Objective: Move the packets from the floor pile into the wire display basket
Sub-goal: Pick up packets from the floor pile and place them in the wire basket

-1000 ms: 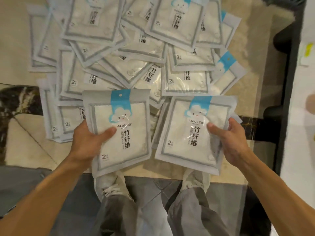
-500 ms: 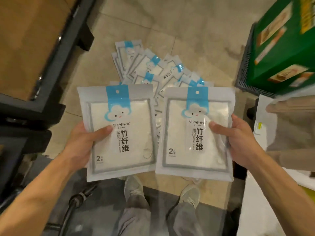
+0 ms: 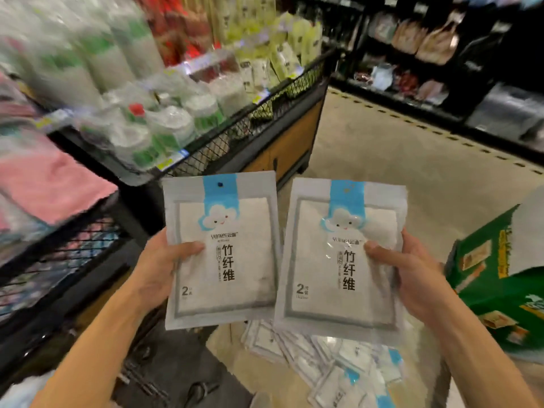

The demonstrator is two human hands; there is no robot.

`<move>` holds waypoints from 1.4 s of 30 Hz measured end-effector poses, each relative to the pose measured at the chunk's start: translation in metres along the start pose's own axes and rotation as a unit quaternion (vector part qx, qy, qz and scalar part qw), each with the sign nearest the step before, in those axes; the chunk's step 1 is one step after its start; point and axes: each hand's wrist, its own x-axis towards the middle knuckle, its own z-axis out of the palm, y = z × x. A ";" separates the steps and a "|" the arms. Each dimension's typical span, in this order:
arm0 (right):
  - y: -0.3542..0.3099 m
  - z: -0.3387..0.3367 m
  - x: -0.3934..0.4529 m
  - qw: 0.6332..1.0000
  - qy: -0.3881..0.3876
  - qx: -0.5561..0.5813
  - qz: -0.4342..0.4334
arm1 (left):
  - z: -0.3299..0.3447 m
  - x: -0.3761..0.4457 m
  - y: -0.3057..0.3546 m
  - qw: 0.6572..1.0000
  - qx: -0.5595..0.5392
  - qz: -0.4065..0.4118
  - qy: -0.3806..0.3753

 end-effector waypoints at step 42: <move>0.034 0.376 -0.336 0.823 -0.546 -0.156 -0.011 | -0.187 -0.641 -0.046 0.844 -0.143 0.183 0.483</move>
